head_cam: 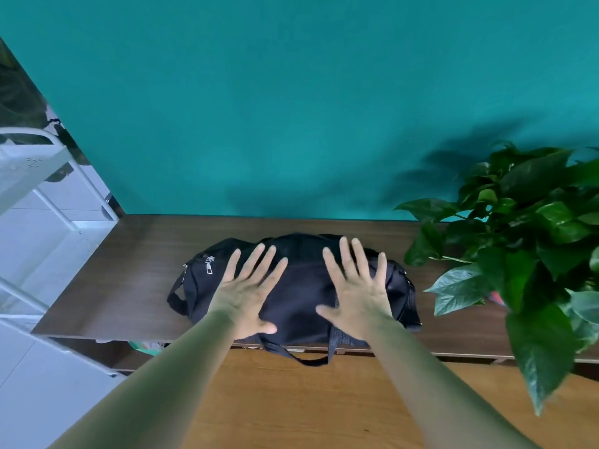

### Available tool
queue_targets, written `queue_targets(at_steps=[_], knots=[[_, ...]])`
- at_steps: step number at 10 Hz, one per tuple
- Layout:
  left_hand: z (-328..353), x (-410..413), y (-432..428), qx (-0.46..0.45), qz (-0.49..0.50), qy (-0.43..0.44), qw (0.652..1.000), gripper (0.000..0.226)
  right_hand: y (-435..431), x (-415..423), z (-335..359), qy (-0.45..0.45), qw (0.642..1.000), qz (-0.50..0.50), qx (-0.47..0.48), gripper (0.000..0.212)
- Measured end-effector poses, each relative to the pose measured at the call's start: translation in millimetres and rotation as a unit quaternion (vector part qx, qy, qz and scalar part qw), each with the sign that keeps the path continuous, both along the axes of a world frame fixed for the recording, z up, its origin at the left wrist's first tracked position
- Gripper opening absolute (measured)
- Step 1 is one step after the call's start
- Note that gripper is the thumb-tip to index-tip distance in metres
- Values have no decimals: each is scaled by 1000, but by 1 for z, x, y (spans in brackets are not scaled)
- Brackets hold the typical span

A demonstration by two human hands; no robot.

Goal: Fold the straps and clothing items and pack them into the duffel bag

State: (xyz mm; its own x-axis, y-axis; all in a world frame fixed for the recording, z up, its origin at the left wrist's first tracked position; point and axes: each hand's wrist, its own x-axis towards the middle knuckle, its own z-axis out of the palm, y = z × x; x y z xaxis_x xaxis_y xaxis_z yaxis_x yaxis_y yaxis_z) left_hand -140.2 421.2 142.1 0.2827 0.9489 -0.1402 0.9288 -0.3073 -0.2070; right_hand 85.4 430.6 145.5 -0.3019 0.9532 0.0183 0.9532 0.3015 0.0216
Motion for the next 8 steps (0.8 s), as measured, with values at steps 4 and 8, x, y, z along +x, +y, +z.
queue_targets(at_steps=[4,8], knots=[[-13,-5,26,-28,70,131,989,115,32,-2,-36,-111,991,-44,-62,100],[59,12,-8,-64,35,80,994,104,-5,-12,36,-91,984,-50,-142,75]])
